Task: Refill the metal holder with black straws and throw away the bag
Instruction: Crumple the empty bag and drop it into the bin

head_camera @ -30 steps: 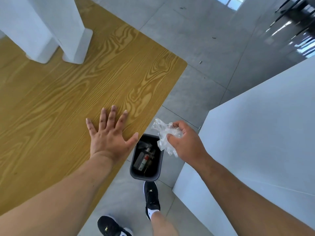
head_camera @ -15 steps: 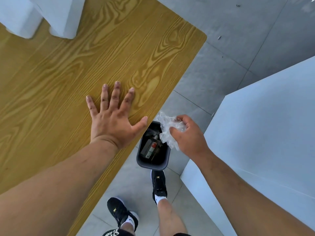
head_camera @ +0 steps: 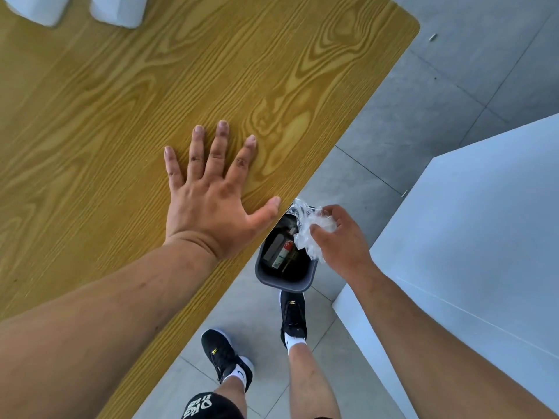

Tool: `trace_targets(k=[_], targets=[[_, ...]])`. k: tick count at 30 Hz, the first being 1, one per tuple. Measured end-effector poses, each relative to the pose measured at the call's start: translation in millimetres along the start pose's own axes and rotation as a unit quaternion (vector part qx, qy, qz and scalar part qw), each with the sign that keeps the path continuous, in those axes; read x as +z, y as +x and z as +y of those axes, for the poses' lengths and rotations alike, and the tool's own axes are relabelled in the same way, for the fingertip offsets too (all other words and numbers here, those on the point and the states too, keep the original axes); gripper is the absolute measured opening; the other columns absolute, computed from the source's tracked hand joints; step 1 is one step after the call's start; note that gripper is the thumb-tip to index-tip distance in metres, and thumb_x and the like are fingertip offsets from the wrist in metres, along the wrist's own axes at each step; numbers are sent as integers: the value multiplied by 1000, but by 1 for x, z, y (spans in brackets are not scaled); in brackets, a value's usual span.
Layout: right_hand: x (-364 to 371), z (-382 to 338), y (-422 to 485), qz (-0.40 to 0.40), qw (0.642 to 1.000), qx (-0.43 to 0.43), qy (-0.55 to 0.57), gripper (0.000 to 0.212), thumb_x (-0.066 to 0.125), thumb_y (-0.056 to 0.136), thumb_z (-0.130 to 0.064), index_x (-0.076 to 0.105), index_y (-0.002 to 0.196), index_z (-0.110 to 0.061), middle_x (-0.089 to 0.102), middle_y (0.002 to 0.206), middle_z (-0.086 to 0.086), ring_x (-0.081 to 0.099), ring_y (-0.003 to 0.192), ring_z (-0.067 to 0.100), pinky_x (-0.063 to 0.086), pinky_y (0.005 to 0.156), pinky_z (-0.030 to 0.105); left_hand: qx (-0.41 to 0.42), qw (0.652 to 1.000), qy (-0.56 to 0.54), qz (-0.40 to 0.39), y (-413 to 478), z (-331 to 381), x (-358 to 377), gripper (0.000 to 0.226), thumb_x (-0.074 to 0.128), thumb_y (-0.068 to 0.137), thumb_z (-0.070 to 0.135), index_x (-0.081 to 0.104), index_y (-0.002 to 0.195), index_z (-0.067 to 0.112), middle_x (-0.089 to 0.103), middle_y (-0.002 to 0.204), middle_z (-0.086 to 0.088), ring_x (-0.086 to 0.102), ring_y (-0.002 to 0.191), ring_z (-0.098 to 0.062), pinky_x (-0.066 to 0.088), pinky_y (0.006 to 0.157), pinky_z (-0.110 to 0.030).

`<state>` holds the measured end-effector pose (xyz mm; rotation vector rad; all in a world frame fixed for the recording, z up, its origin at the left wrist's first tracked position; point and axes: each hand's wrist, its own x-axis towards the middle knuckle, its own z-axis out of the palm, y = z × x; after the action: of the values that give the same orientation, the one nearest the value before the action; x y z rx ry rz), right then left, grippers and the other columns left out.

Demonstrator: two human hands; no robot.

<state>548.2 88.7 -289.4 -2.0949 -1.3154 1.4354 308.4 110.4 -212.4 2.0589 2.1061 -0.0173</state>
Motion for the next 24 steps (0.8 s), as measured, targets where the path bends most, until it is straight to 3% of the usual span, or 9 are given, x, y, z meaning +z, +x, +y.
trace_targets(k=[5,9,13,17,21,24], targets=[[14,10,12,-19,1000,-3,-20,25,69,92,-23,56,91,-45,66,90,-16,61,69,-5,42,53,10,3,1000,3,-10,0,-1,-1,97,24,88,91,9,169,40,-6,180,0,-11,165,-34,-4,127,-71],[22,20,23,-30,999,3,-21,22,68,91,-22,58,101,-39,65,93,-16,60,77,6,42,66,24,1,1000,0,-11,-1,0,-2,97,26,88,90,11,169,40,-3,180,0,-10,165,-34,-1,127,-71],[27,31,34,-31,999,11,-36,23,67,90,-21,57,97,-41,64,87,-15,58,69,5,38,53,12,1,1000,-4,-13,-1,0,-3,97,28,88,90,11,169,40,-3,181,0,-10,165,-34,-1,127,-71],[34,43,46,-40,998,20,-54,25,65,88,-24,57,104,-41,62,90,-18,58,69,4,38,49,12,-2,1000,-7,-9,-1,1,-3,97,32,88,89,12,169,40,-1,181,0,-8,165,-34,0,127,-71],[45,57,55,-58,995,38,-74,26,64,88,-24,57,107,-40,61,92,-14,58,67,9,40,56,25,-3,1000,-14,-4,0,1,-4,97,36,87,88,16,168,40,3,181,-1,-5,165,-36,-1,127,-71],[54,65,60,-76,991,47,-97,25,63,90,-22,56,109,-37,64,98,-5,59,71,8,39,56,27,-5,1000,-17,-4,0,2,-4,98,38,86,88,17,168,40,3,180,-1,-4,165,-35,-1,127,-70]])
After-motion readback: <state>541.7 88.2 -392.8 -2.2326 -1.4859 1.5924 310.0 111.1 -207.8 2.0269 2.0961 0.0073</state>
